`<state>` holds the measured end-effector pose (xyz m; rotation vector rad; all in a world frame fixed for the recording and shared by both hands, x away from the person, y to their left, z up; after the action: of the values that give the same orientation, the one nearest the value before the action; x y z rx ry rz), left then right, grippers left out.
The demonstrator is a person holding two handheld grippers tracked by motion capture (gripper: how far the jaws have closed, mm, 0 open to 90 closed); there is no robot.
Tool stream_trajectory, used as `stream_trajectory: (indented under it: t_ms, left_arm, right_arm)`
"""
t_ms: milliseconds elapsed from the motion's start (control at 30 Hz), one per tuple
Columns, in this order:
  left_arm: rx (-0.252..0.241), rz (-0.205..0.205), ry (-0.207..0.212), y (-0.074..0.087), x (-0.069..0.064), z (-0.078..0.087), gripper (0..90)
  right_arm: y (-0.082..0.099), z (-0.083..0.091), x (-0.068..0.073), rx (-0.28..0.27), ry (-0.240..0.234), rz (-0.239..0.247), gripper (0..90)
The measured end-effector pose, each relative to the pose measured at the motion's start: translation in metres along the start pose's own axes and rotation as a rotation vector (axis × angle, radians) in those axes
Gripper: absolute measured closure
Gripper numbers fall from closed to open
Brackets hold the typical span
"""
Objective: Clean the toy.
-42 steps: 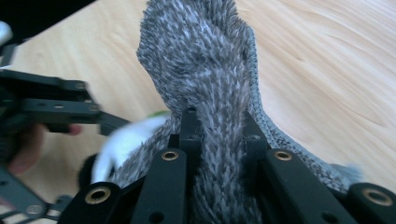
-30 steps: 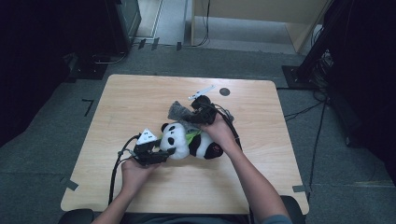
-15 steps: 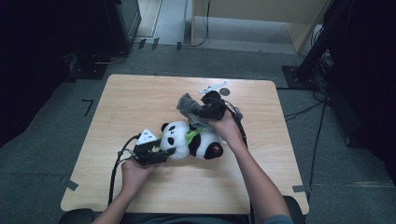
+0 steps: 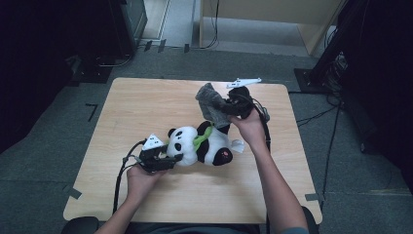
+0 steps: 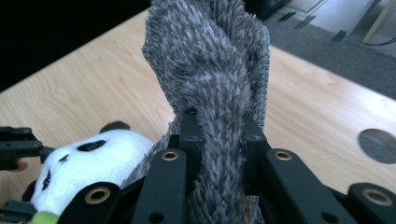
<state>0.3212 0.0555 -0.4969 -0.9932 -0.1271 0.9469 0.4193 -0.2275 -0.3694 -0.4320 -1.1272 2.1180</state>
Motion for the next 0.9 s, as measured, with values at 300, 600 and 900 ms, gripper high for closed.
stream_trajectory:
  t_ms: [300,600,900]
  left_arm:
    - [0.008,-0.002,0.001,-0.001,0.0,0.0,37.9]
    - [0.001,0.002,0.01,-0.001,0.0,-0.001,36.8]
    - [-0.003,-0.005,0.015,-0.001,0.001,-0.002,35.9]
  right_arm:
    - [0.02,0.014,-0.006,0.02,-0.011,-0.037,77.6]
    - [0.05,-0.003,0.006,0.059,-0.038,-0.015,75.9]
    - [0.058,0.003,-0.008,0.047,-0.044,-0.074,75.9]
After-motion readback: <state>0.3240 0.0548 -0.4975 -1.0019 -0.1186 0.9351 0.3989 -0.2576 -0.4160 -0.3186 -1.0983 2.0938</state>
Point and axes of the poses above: each handheld gripper's, and its own axes: z roughly backward along the jaws, y roughly out of its underside, x roughly to its left, the point moved 2 cm from there along -z, roughly forward along the jaws, and after that the axes turned 8 degrees about z, right-handed, at the moved point
